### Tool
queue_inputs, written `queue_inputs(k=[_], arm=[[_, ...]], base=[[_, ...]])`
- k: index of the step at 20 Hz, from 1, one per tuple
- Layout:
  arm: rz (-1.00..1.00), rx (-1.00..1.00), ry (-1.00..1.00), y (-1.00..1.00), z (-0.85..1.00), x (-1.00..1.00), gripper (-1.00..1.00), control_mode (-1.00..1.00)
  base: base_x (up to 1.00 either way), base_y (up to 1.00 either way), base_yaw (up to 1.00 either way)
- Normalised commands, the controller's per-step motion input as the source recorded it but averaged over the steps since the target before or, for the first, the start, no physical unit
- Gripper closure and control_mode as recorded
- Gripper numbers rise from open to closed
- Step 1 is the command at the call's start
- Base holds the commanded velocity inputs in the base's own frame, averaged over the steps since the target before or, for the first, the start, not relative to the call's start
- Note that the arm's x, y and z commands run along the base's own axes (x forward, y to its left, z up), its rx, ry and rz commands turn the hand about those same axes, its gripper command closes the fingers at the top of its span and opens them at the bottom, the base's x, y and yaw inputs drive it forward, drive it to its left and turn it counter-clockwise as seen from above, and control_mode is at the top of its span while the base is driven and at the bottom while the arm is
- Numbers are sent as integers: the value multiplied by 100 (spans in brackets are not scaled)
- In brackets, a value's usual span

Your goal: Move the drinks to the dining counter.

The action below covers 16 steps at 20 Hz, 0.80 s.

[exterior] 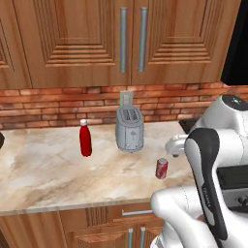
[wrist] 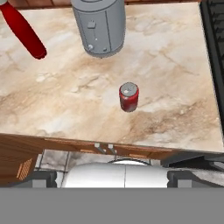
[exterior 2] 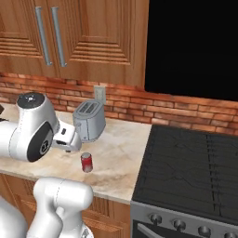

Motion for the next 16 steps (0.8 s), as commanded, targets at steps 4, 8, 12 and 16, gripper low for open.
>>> queue_inputs(k=[4,8,12,16], arm=[[-2,0,0,0,-11,2,-100,-100],[-3,0,0,0,0,4,-100,-100],[-5,0,0,0,0,7,-100,-100],[-6,0,0,2,0,7,-100,-100]], base=[[0,0,0],[0,0,0],[0,0,0],[0,0,0]])
